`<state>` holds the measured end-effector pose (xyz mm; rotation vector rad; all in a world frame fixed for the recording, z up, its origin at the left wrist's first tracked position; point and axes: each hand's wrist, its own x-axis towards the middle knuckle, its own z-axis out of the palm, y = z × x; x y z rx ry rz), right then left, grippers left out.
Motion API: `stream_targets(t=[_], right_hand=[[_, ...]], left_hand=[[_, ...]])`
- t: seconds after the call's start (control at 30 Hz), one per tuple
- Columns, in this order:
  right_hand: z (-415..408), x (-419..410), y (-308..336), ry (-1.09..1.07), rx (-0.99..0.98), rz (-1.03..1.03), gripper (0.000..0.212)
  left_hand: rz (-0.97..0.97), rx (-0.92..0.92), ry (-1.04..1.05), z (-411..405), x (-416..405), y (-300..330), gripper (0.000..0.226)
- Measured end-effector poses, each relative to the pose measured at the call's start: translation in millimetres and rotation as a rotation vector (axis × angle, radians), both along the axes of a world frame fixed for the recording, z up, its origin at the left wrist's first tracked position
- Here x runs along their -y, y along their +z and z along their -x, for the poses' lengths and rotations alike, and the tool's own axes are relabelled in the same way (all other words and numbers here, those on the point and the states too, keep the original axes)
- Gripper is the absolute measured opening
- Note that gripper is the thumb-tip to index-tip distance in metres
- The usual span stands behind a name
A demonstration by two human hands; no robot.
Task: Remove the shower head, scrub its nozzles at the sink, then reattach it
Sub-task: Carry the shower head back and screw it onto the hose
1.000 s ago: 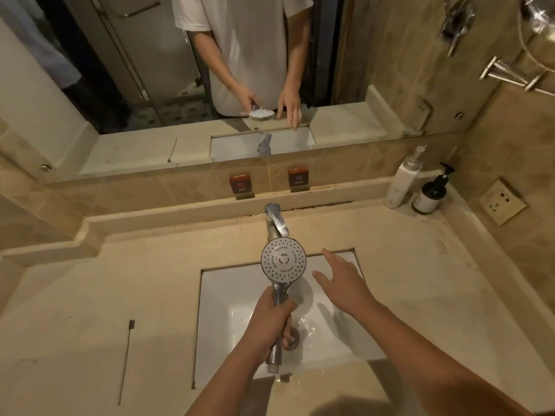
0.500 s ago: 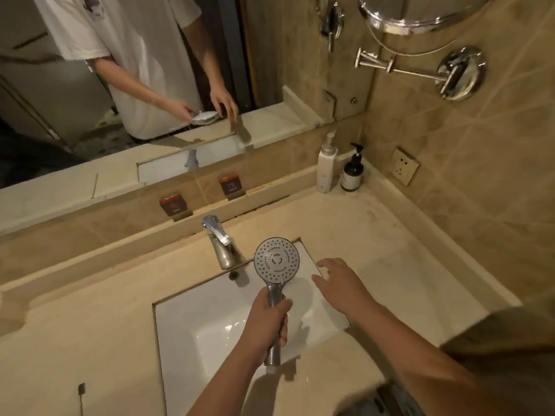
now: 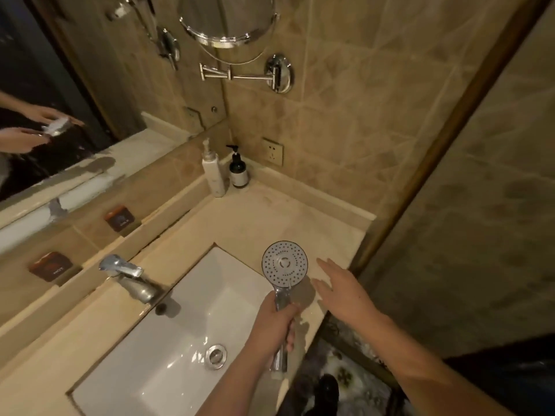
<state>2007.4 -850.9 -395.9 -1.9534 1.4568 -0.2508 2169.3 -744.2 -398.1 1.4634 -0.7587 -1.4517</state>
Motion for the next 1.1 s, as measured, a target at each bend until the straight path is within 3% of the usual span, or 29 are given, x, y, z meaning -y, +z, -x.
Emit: stream_targets(t=[0.1,0.33,0.73,1.1], right_hand=[[24.0,-8.6,3.0,-0.068,0.017,0.021,0.064],[71.8,-14.7,10.4,-0.147,0.034,0.078,0.065],[177.1,-38.3,16.0,-0.292,0.044,0.067,0.067],[280.8,-86.7,10.6,-0.463,0.077,0.07,0.066]], left_hand=[[0.006,-0.006,-0.066,17.5,4.2,6.4,0.024],[0.015,0.04,-0.144,56.1,9.4,13.4,0.003],[-0.007,0.08,-0.264,156.9,9.4,19.4,0.022],[-0.071,0.075,-0.427,249.1,-8.2,14.0,0.011]])
